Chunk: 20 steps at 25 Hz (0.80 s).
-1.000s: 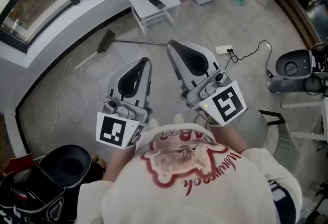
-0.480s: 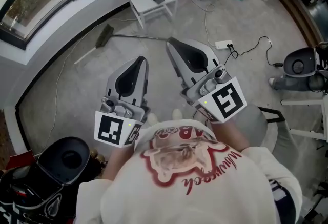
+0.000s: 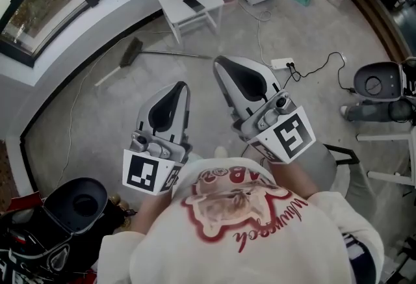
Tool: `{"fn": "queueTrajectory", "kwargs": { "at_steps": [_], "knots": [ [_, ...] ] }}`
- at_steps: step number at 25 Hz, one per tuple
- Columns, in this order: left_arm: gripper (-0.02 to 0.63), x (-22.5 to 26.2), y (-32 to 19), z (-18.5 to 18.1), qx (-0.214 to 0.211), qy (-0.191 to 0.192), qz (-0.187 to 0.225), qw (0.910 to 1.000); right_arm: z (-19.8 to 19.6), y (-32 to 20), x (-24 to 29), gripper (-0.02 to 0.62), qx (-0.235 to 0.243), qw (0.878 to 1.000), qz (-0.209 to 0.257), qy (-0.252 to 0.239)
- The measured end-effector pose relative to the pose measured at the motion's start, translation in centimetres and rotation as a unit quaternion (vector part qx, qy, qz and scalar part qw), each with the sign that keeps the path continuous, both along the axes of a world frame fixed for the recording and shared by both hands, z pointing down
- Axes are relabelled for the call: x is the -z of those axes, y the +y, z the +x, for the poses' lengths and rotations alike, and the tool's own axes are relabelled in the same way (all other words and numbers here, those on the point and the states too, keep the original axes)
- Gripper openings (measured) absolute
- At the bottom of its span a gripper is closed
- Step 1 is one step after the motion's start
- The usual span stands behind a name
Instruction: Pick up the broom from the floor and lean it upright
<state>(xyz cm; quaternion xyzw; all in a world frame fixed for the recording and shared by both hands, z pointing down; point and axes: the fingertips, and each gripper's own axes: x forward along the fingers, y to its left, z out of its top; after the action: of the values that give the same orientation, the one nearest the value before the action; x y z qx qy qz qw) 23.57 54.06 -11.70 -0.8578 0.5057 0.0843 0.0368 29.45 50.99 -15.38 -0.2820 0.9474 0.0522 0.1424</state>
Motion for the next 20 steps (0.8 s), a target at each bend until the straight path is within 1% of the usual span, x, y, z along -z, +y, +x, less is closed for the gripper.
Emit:
{"fn": "queueTrajectory", "kwargs": {
  "at_steps": [3,6,11,15,20],
  "knots": [
    [0.021,-0.4,0.3,1.3,0.007,0.002,0.002,1.0,1.1,-0.1,-0.5,0.025,0.007,1.0,-0.003,-0.002],
    [0.021,-1.2,0.0,2.2,0.002,0.002,-0.011,0.9999,1.4,-0.8,-1.1,0.025,0.013,1.0,-0.008,-0.001],
    [0.021,-1.2,-2.0,1.5,0.01,0.003,-0.01,0.9999,1.0,-2.6,-1.1,0.025,0.018,1.0,-0.003,-0.001],
    [0.021,-1.2,-5.4,0.2,0.013,0.007,-0.002,0.9999,0.4,-5.6,-1.2,0.025,0.011,1.0,0.002,0.006],
    [0.021,-1.7,-11.9,-2.1,0.009,0.005,0.01,0.9999,-1.5,-11.5,-1.7,0.025,0.002,1.0,0.014,0.012]
  ]
}}
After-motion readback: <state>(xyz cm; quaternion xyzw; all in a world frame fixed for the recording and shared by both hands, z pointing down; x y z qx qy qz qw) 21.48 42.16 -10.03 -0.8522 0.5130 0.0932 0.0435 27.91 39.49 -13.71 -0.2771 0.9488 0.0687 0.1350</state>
